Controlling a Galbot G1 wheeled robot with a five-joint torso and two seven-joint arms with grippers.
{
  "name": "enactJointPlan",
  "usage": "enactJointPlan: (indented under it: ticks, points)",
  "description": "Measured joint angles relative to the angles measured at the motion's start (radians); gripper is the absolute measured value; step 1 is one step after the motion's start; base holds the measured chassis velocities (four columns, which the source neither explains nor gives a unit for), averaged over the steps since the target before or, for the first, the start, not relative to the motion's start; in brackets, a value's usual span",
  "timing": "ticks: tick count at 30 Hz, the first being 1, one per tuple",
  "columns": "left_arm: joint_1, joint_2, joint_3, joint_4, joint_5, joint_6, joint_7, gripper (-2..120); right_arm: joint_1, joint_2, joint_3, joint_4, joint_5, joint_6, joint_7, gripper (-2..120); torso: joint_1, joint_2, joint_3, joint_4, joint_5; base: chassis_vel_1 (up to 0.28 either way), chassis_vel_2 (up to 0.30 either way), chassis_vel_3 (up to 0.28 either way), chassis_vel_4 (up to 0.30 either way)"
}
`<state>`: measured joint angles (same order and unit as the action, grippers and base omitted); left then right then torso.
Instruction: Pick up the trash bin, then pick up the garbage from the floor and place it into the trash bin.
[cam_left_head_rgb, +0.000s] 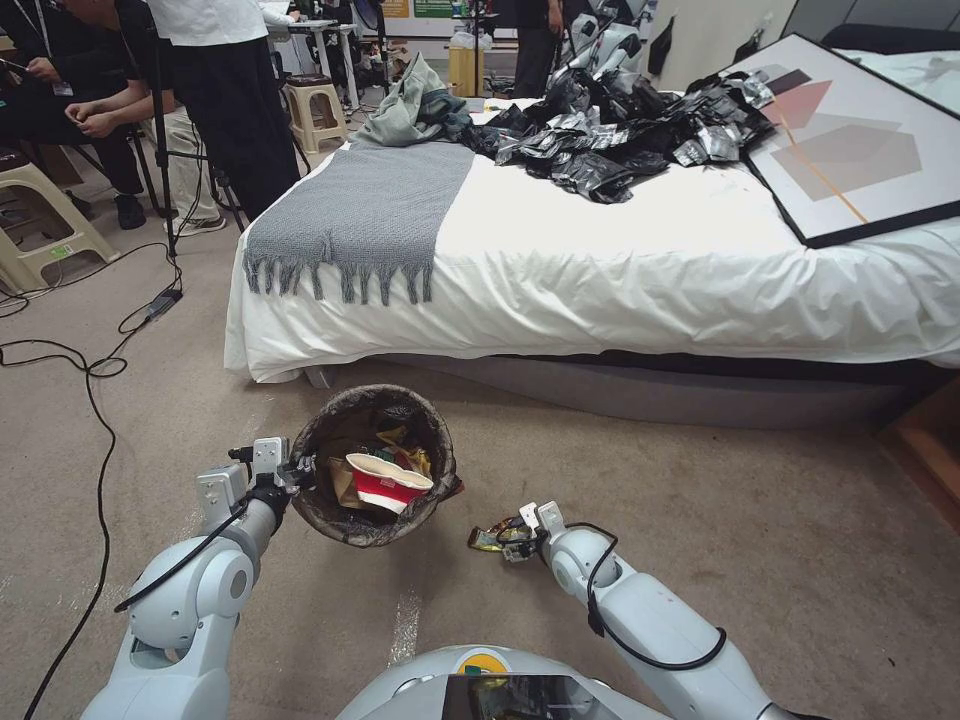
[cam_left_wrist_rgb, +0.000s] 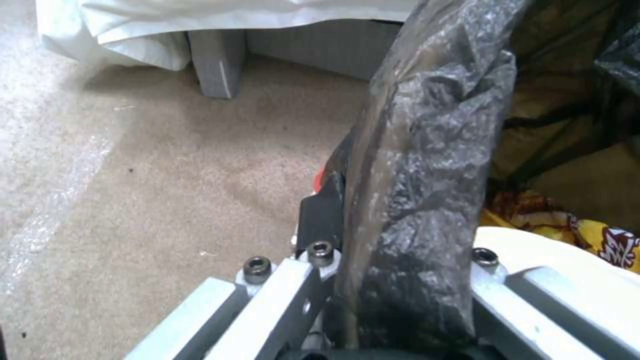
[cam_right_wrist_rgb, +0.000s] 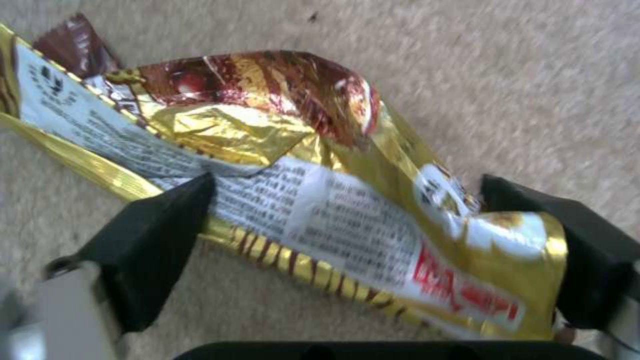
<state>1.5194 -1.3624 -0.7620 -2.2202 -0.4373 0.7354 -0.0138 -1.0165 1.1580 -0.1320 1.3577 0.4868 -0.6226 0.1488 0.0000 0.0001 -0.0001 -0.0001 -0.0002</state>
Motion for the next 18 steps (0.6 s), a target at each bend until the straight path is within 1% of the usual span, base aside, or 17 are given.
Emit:
enactJointPlan:
  ticks: [1,2,5,6,9,10,12,13,14,15,16,17,18]
  points:
    - [0.0,-0.001,0.0,0.0,0.0,0.0,0.0,0,0.0,-0.002,0.003,0.0,0.0,0.003,-0.001,88,0.0,0.0,0.0,0.0,0.0,0.0,0.0,0.0,0.0]
    - [0.0,-0.001,0.0,0.0,0.0,0.0,0.0,0,0.0,-0.002,0.003,0.0,0.0,0.003,-0.001,88,0.0,0.0,0.0,0.0,0.0,0.0,0.0,0.0,0.0]
    - [-0.002,-0.003,0.001,0.001,0.0,0.0,0.0,0,-0.002,-0.005,0.01,0.002,0.0,0.006,-0.004,78,0.0,0.0,0.0,0.0,-0.0001,0.0,0.0,0.0,0.0]
    - [-0.002,-0.003,0.001,0.001,0.0,0.0,0.0,0,-0.002,-0.005,0.01,0.002,0.0,0.006,-0.004,78,0.0,0.0,0.0,0.0,-0.0001,0.0,0.0,0.0,0.0]
    - [-0.002,-0.003,0.001,0.002,0.0,0.0,0.0,0,-0.007,0.002,0.014,0.001,-0.005,0.014,-0.004,68,0.0,0.0,0.0,-0.0001,-0.0001,0.0,0.0,0.0,0.0]
    - [-0.002,-0.003,0.001,0.002,0.0,0.0,0.0,0,-0.007,0.002,0.014,0.001,-0.005,0.014,-0.004,68,0.0,0.0,0.0,-0.0001,-0.0001,0.0,0.0,0.0,0.0]
    - [-0.001,-0.001,-0.002,0.0,-0.001,0.0,0.0,0,-0.012,0.004,0.018,0.009,-0.005,0.015,-0.001,59,0.0,0.0,0.0,0.0002,0.0002,0.0,0.0,0.0,0.0]
    - [-0.001,-0.001,-0.002,0.0,-0.001,0.0,0.0,0,-0.012,0.004,0.018,0.009,-0.005,0.015,-0.001,59,0.0,0.0,0.0,0.0002,0.0002,0.0,0.0,0.0,0.0]
    - [-0.001,-0.001,-0.004,-0.001,-0.002,0.0,0.0,0,-0.016,0.003,0.021,0.017,-0.005,0.015,0.001,55,0.0,0.0,0.0,0.0004,0.0004,0.0,0.0,0.0,0.0]
    - [-0.001,-0.001,-0.005,-0.001,-0.002,0.0,0.0,0,-0.02,0.002,0.026,0.023,-0.005,0.015,0.003,49,0.0,0.0,0.0,0.0003,0.0003,0.0,0.0,0.0,0.0]
    - [-0.001,-0.001,-0.005,-0.001,-0.002,0.0,0.0,0,-0.02,0.002,0.026,0.023,-0.005,0.015,0.003,49,0.0,0.0,0.0,0.0003,0.0003,0.0,0.0,0.0,0.0]
    - [-0.001,-0.001,-0.005,-0.001,-0.002,0.0,0.0,0,-0.024,0.001,0.031,0.029,-0.005,0.017,0.005,45,0.0,0.0,0.0,0.0003,0.0003,0.0,0.0,0.0,0.0]
    - [-0.002,-0.001,-0.005,-0.001,-0.002,0.0,0.0,0,-0.029,0.001,0.038,0.036,-0.005,0.02,0.006,39,0.0,0.0,0.0,0.0001,0.0004,0.0,0.0,0.0,0.0]
